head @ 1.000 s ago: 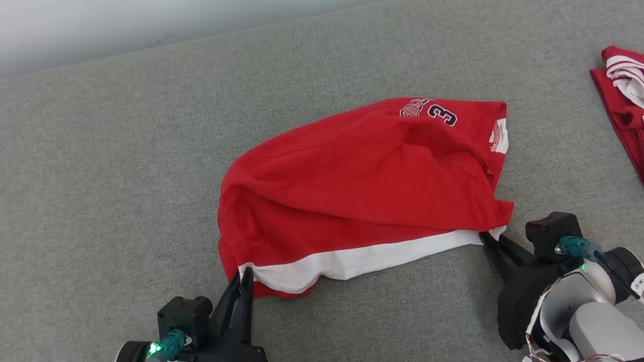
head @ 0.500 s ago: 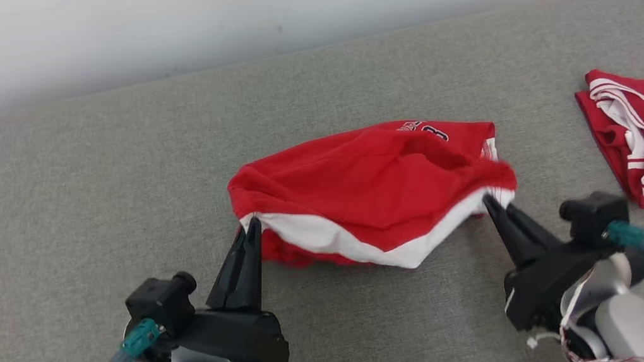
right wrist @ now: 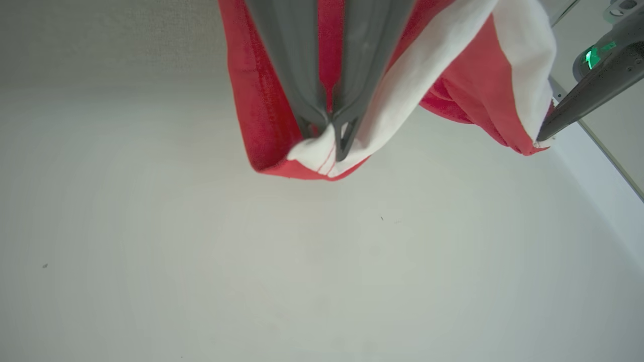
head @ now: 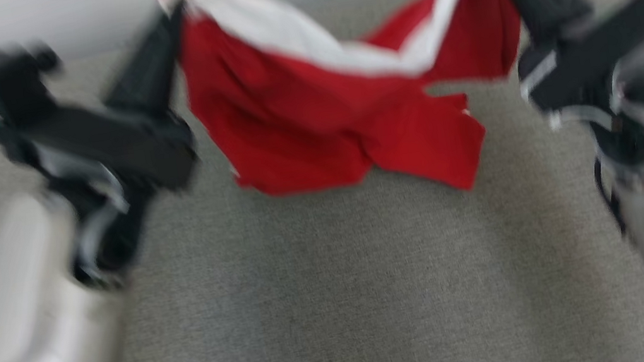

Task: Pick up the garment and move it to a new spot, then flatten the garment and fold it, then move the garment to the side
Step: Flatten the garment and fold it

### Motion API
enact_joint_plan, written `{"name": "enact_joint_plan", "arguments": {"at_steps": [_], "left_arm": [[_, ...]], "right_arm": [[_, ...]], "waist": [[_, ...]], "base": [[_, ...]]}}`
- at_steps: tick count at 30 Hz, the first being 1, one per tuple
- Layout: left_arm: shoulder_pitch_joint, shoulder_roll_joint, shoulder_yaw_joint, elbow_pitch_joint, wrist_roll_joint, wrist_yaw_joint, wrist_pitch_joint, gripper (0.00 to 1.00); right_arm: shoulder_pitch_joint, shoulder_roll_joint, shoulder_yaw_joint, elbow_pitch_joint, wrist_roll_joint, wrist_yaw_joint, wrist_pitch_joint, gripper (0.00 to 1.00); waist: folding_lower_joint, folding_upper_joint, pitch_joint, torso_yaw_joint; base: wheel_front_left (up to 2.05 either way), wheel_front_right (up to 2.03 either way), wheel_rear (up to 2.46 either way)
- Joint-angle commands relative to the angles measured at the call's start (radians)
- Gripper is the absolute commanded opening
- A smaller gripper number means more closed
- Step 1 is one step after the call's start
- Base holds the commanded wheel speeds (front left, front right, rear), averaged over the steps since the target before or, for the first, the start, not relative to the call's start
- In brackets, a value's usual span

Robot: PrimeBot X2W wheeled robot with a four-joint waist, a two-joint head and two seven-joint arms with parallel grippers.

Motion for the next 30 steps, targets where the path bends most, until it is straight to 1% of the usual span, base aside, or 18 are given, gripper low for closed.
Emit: {"name": "enact_joint_plan", "arguments": {"at_steps": [1,3,6,9,11,16,18,20,21,26,28,30], "left_arm": [[-0.098,0.034,0.025,0.006,0.013,0.014,0.027,0.0],[-0.21,0.063,0.048,0.015,0.033,0.023,0.042,0.0],[-0.374,0.099,0.074,0.025,0.073,0.036,0.032,0.0],[-0.524,0.113,0.1,0.046,0.115,0.049,-0.014,0.0],[-0.618,0.118,0.109,0.061,0.143,0.057,-0.056,0.0],[-0.774,0.115,0.116,0.107,0.198,0.053,-0.181,0.0],[-0.791,0.103,0.124,0.137,0.197,0.053,-0.223,0.0],[-0.775,0.094,0.121,0.171,0.191,0.044,-0.251,0.0],[-0.775,0.094,0.121,0.171,0.191,0.044,-0.251,0.0],[-0.65,0.074,0.094,0.251,0.159,0.022,-0.293,0.0],[-0.574,0.067,0.081,0.269,0.142,0.012,-0.305,0.0],[-0.494,0.065,0.064,0.273,0.117,0.006,-0.313,0.0]], "right_arm": [[-0.124,-0.005,0.007,0.048,-0.01,-0.002,0.016,0.0],[-0.26,0.007,0.01,0.117,-0.022,-0.002,0.011,0.0],[-0.461,0.018,0.011,0.223,-0.049,-0.002,-0.033,0.0],[-0.633,0.034,-0.003,0.311,-0.077,-0.002,-0.128,0.0],[-0.733,0.028,-0.014,0.351,-0.109,-0.002,-0.209,0.0],[-0.907,0.021,-0.053,0.448,-0.166,-0.002,-0.407,0.0],[-0.93,0.017,-0.048,0.485,-0.18,-0.002,-0.46,0.0],[-0.921,0.017,-0.032,0.526,-0.173,-0.002,-0.477,0.0],[-0.921,0.017,-0.032,0.526,-0.173,-0.002,-0.477,0.0],[-0.833,-0.002,0.08,0.601,-0.137,-0.002,-0.479,0.0],[-0.774,-0.02,0.148,0.606,-0.11,-0.002,-0.469,0.0],[-0.706,-0.055,0.204,0.598,-0.083,-0.002,-0.452,0.0]], "waist": [[0.0,-0.0001,0.155,-0.076],[0.0,-0.0001,0.232,-0.1],[0.0,-0.0001,0.342,-0.129],[0.0,-0.0001,0.425,-0.143],[0.0,-0.0001,0.464,-0.145],[0.0,-0.0001,0.516,-0.135],[0.0,-0.0001,0.528,-0.128],[0.0,-0.0001,0.537,-0.122],[0.0,-0.0001,0.537,-0.122],[0.0,-0.0001,0.539,-0.1],[0.0,-0.0001,0.523,-0.093],[0.0,-0.0001,0.498,-0.085]], "base": [[0.0,0.0,0.0],[0.0,0.0,0.0],[0.0,0.0,0.0],[0.0,0.0,0.0],[0.0,0.0,0.0],[0.0,0.0,0.0],[0.0,0.0,0.0],[0.0,0.0,0.0],[0.0,0.0,0.0],[0.0,0.0,0.0],[0.0,0.0,0.0],[0.0,0.0,0.0]]}}
